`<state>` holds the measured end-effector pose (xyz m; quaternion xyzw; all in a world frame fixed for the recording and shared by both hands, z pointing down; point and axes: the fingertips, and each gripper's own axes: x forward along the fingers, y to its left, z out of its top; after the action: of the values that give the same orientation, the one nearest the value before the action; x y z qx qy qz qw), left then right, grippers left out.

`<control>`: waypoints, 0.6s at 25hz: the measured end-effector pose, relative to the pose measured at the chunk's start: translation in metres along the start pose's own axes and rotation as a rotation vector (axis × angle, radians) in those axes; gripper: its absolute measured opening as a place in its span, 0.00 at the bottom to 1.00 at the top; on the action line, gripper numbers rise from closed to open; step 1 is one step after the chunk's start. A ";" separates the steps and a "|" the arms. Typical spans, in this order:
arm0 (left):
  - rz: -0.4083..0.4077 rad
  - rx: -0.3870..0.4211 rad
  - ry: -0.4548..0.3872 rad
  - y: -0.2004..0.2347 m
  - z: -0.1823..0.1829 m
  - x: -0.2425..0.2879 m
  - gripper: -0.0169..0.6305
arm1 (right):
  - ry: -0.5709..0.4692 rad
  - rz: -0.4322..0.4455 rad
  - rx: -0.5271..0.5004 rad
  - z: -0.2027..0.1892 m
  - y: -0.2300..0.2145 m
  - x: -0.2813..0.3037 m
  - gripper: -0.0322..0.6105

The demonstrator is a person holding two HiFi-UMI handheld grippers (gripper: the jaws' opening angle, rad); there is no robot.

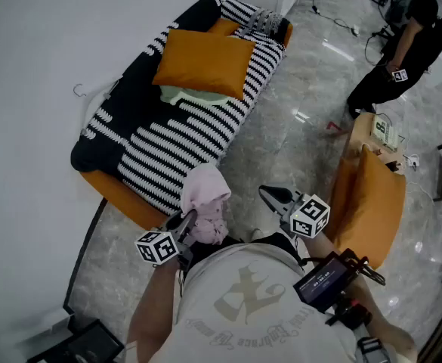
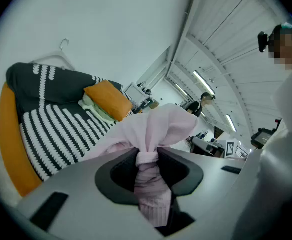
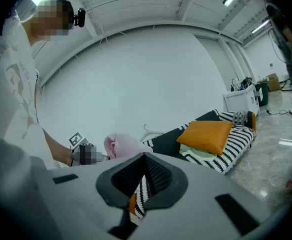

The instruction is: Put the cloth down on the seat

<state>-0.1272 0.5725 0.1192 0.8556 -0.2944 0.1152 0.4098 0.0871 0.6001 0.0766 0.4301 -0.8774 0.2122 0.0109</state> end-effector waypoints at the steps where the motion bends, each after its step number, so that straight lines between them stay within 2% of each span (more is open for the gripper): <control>1: -0.007 -0.021 0.001 -0.013 -0.011 0.007 0.22 | 0.014 -0.002 0.003 -0.003 -0.001 -0.018 0.07; 4: -0.012 -0.067 0.001 -0.049 -0.039 0.021 0.22 | 0.041 -0.005 0.017 -0.012 -0.002 -0.063 0.07; 7: 0.003 -0.091 -0.014 -0.073 -0.057 0.022 0.22 | 0.021 -0.013 0.039 -0.017 -0.005 -0.094 0.07; 15: 0.085 -0.095 -0.074 -0.087 -0.069 0.007 0.22 | -0.005 -0.002 0.038 -0.019 -0.013 -0.118 0.07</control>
<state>-0.0664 0.6654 0.1114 0.8256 -0.3505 0.0868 0.4336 0.1682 0.6893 0.0745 0.4317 -0.8728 0.2275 0.0006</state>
